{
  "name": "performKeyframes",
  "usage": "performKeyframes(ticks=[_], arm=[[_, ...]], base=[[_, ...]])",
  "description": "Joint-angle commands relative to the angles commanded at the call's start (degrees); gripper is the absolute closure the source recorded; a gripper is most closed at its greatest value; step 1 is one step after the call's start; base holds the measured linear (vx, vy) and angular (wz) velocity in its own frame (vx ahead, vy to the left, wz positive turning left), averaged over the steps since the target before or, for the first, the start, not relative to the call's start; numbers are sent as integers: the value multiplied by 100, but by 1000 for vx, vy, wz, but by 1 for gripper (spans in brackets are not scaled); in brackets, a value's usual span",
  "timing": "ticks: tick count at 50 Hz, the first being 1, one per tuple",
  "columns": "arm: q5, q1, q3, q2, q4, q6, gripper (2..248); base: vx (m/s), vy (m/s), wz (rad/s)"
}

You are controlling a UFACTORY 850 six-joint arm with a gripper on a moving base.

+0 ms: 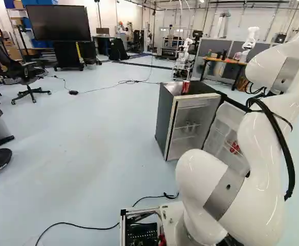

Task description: Grab a drink from the fridge

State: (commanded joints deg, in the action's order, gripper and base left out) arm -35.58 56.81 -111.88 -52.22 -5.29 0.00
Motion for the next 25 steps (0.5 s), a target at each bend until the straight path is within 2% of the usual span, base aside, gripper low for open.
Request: performKeyframes(ticks=[13,25], arm=[[-17,-16,-62,-40,0,0,3],[-17,-28,-471,-302,0,0,3]], base=[[0,0,0],[0,0,0]])
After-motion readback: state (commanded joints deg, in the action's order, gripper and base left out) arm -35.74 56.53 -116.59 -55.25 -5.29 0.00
